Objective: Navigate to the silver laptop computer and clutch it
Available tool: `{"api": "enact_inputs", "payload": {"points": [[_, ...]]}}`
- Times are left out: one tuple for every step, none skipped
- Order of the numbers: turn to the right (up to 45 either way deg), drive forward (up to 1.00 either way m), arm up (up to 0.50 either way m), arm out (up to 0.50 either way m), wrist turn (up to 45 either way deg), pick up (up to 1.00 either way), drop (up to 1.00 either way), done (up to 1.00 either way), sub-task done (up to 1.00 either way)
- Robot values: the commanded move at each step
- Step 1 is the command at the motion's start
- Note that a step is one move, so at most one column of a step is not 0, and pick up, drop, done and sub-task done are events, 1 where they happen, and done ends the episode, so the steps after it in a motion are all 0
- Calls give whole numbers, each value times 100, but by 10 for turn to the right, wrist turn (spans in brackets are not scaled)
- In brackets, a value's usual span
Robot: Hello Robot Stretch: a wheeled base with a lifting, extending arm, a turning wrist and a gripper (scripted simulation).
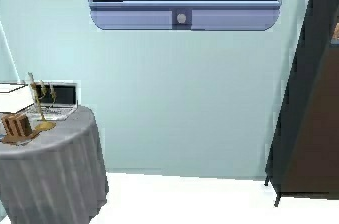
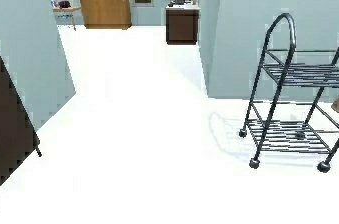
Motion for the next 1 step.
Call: {"api": "enact_inputs", "payload": {"points": [[0, 55, 0, 0, 0, 0, 0, 0, 0]]}}
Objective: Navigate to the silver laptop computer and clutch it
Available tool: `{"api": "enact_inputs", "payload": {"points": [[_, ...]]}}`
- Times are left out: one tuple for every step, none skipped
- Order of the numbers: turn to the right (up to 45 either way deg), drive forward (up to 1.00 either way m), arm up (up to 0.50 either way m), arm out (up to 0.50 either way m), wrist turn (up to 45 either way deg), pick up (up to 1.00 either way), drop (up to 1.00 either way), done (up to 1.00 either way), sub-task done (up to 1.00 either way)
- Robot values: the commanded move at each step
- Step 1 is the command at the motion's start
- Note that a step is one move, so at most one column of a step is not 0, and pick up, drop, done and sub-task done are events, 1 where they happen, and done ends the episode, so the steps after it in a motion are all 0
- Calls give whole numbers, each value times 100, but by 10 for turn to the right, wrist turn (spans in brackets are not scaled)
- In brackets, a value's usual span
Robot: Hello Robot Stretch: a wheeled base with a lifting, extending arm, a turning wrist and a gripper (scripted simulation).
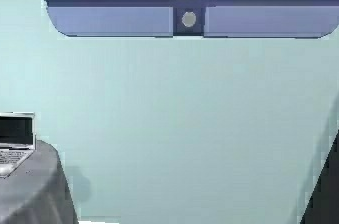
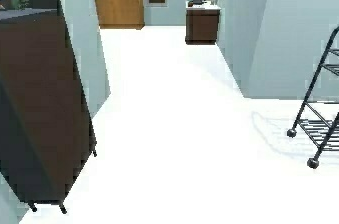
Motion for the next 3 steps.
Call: {"api": "enact_inputs", "payload": {"points": [[-450, 0, 0, 0, 0, 0, 0, 0, 0], [-450, 0, 0, 0, 0, 0, 0, 0, 0], [-390, 0, 0, 0, 0, 0, 0, 0, 0]]}}
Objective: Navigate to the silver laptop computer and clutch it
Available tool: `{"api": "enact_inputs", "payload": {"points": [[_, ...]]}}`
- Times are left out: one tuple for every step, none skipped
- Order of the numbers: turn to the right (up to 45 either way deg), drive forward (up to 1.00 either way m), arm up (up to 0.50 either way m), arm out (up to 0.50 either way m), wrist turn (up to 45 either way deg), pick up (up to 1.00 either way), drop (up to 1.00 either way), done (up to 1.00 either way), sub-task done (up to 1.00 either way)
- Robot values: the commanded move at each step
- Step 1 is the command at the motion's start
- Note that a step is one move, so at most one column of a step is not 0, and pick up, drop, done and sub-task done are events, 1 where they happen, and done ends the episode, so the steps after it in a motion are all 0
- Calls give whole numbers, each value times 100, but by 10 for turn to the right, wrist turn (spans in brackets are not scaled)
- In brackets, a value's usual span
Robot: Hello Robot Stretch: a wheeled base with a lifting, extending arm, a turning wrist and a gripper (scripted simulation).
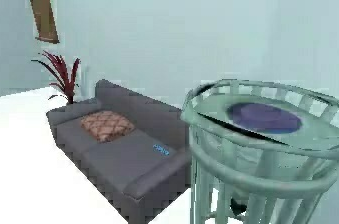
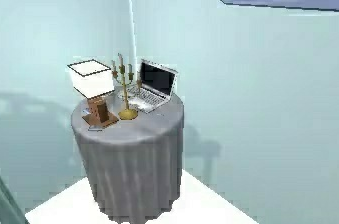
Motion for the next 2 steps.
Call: {"api": "enact_inputs", "payload": {"points": [[450, 0, 0, 0, 0, 0, 0, 0, 0], [450, 0, 0, 0, 0, 0, 0, 0, 0]]}}
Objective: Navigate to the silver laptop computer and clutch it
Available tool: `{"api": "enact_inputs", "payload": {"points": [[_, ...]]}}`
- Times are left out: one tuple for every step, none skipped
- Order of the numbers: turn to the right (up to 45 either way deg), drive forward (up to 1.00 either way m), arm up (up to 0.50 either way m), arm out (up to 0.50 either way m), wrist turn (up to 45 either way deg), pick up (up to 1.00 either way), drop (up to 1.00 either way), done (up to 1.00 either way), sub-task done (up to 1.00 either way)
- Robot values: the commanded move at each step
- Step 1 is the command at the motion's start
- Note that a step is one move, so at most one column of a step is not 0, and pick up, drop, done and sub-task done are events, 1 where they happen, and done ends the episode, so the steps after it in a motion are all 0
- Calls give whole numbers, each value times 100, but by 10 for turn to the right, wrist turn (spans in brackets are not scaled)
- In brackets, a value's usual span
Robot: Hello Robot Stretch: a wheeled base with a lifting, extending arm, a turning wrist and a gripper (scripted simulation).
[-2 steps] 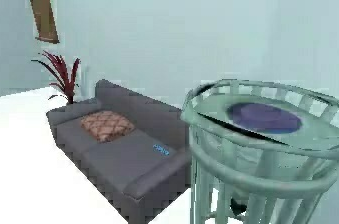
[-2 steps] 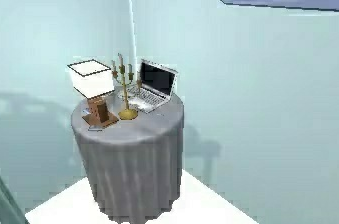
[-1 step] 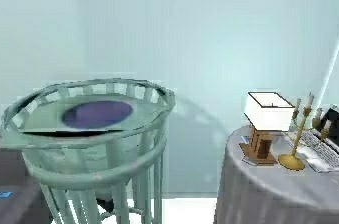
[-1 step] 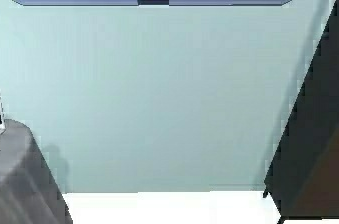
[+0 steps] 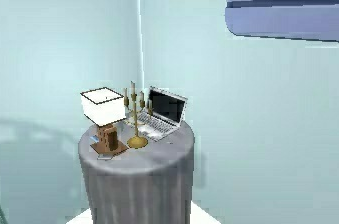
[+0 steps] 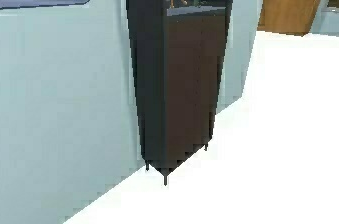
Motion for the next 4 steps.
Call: {"api": "enact_inputs", "payload": {"points": [[150, 0, 0, 0, 0, 0, 0, 0, 0], [0, 75, 0, 0, 0, 0, 0, 0, 0], [-450, 0, 0, 0, 0, 0, 0, 0, 0], [-450, 0, 0, 0, 0, 0, 0, 0, 0]]}}
